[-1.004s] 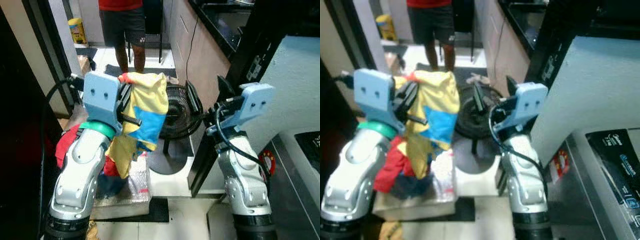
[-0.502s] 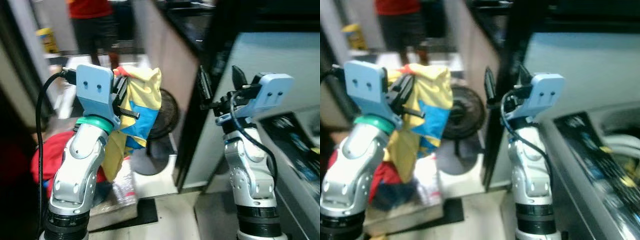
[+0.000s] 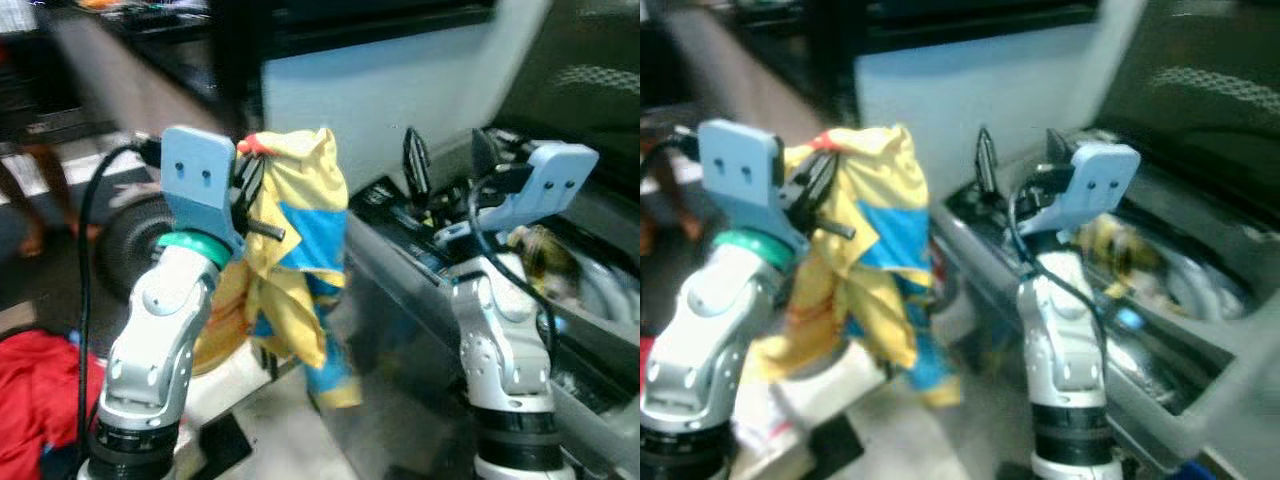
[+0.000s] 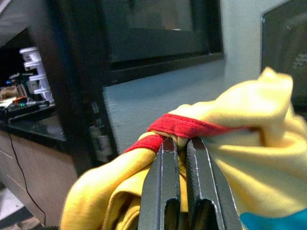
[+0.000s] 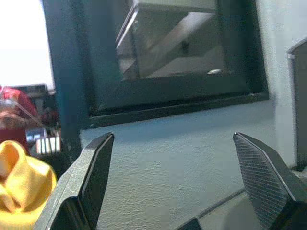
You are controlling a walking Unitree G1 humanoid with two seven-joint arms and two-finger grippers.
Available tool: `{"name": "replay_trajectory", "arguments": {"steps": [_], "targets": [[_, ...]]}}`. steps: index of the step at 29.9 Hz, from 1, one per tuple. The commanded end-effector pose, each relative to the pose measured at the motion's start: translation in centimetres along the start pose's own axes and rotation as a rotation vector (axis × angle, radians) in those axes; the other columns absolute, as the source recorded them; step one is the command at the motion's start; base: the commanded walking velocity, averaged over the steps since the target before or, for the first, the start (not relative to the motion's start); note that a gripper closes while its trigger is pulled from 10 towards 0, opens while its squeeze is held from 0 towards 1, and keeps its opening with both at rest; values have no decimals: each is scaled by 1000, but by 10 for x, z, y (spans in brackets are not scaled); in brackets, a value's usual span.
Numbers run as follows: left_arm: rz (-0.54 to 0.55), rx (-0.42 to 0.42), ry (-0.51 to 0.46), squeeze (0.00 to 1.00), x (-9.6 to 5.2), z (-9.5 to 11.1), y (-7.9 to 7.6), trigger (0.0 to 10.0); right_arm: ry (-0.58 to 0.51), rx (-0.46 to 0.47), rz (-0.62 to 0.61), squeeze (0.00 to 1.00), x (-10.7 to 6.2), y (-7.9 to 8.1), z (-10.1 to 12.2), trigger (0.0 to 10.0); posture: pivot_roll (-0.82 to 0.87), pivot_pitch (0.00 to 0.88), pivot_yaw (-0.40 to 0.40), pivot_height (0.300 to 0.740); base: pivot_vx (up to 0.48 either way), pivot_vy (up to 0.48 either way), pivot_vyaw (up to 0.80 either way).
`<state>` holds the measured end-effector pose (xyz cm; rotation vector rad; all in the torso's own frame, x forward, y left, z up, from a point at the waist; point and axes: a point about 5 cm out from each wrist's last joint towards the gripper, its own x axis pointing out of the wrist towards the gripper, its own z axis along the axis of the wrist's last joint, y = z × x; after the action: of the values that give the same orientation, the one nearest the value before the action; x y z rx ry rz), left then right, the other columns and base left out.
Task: Clothes washing
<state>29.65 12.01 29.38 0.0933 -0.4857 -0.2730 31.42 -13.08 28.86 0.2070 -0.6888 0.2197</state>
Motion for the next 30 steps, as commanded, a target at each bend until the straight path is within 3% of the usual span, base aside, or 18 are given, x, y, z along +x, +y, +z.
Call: {"name": "replay_trajectory", "arguments": {"steps": [1,16,20,30], "targets": [[-9,-1,-34,0,0,7,-2,10000,5,5,-8,0,0,-1,0,10000,50,1,55,740,0,0,-800],[-3,-13,-23,0,0,5,-2,10000,16,5,-14,0,-1,-3,-2,10000,46,5,53,740,0,0,-800],[1,-25,-22,0,0,4,-2,10000,22,2,-15,0,-1,-4,-2,10000,43,4,50,740,0,456,-800],[2,-30,-26,0,0,5,-2,10000,21,-12,-11,0,-1,-3,-3,10000,42,4,51,740,0,480,0]]}}
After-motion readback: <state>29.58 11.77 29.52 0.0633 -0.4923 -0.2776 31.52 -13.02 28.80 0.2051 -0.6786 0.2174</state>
